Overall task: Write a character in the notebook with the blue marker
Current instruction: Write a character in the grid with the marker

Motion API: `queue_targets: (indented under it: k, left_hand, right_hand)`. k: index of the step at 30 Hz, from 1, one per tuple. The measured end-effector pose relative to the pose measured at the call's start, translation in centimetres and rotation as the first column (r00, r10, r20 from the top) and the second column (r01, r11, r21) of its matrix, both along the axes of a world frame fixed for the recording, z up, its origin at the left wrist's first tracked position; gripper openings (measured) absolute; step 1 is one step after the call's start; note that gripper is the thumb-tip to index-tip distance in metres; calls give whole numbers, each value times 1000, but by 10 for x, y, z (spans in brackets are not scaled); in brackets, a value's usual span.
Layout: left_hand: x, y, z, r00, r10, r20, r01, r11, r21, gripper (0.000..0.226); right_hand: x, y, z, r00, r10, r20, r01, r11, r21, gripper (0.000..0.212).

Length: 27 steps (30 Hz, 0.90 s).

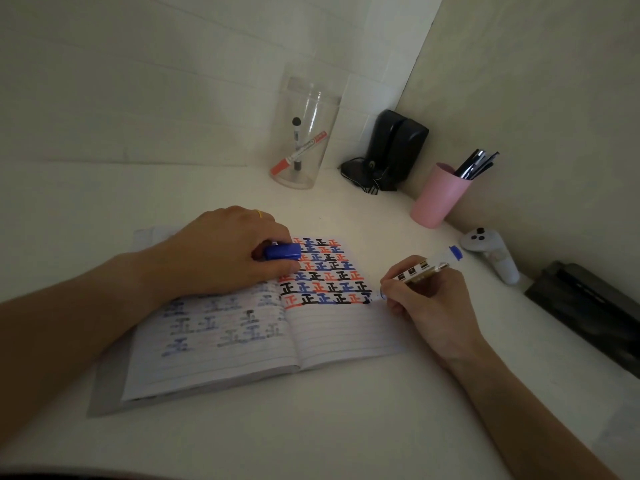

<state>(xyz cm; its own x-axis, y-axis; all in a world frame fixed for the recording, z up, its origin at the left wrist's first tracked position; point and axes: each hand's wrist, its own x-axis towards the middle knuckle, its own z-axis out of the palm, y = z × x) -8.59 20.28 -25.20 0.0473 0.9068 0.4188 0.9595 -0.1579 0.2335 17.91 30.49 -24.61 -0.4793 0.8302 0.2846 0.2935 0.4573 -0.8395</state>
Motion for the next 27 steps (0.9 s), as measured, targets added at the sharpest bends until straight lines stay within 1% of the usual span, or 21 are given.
queue_targets:
  k: [2,6,9,11,15,17,21,23,27]
  left_hand:
    - [0,0,0,1000,5,-2,-5,1000,-3,43]
    - [1,-1,0,1000,10,0,-10,1000,3,43]
    - [0,-1,0,1000,11,-2,-11,1000,-17,42]
    - [1,-1,0,1000,11,-3,-11,1000,-16,39]
    - [1,-1,1,1000,15,-9,-15,1000,-20,39]
    - [2,-1,1,1000,12,-9,-13,1000,-23,36]
    - [1,-2,2,1000,27,-8,-27,999,-27,37]
    - [2,-3,2,999,31,-9,-31,999,-39,41]
    - [2,-4,2,999,34,-14,-34,999,-34,45]
  right_hand:
    - [0,2,-1,999,-37,10,37,999,-1,17]
    - [0,2,-1,993,-116,12,116,993,-20,19]
    - [0,3,-1,986,-168,1,168,985,-33,13]
    - [0,4,-2,984,-176,3,176,984,-32,9]
    - [-3,6,-3,981,-194,23,194,981,-26,9]
    - [-3,6,-3,980,-200,19,201,978,-49,10]
    - [-9,7,9,978,-187,-89,162,958,-237,7]
    - [-23,12,19,981,-154,-114,118,955,-272,5]
    - [-68,28,38,952,-166,-257,80,946,-314,10]
